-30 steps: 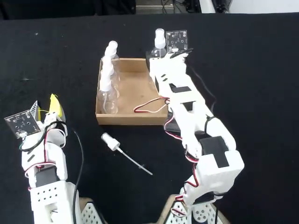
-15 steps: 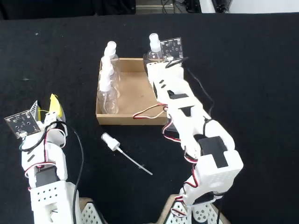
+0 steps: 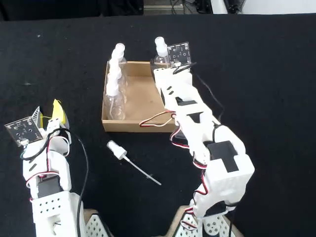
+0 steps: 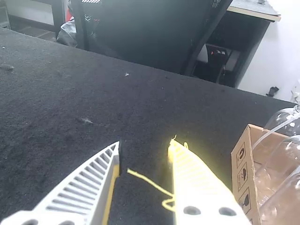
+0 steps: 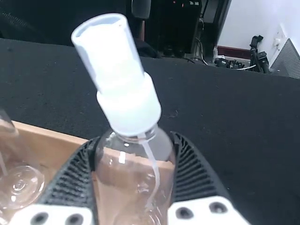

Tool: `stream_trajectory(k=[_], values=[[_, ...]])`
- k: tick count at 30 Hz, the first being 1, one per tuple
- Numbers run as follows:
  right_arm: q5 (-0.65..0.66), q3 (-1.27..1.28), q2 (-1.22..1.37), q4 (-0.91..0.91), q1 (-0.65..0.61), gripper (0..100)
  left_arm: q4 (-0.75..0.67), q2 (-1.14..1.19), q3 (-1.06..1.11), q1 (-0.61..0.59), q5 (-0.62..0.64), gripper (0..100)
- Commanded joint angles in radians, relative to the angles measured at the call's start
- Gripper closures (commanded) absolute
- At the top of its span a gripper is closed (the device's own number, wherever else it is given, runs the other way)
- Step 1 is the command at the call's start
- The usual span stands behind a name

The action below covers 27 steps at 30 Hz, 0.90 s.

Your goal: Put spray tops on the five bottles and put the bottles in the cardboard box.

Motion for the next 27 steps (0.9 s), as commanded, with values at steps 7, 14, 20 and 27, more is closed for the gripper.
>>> stream_trajectory(k=[7,14,20,27], values=[[0.011,0.013,0.002,-0.064,-0.014,98.7,-0.026,-0.005,0.024,0.010,-0.009,87],[0.009,0.022,0.010,-0.118,-0.009,98.8,-0.028,-0.005,0.024,0.010,-0.009,87],[0.011,0.120,0.008,-0.281,-0.014,98.8,-0.028,-0.008,0.024,0.010,-0.009,87],[0.011,0.173,0.010,-0.361,-0.014,98.8,-0.028,-0.009,0.024,0.010,-0.009,87]])
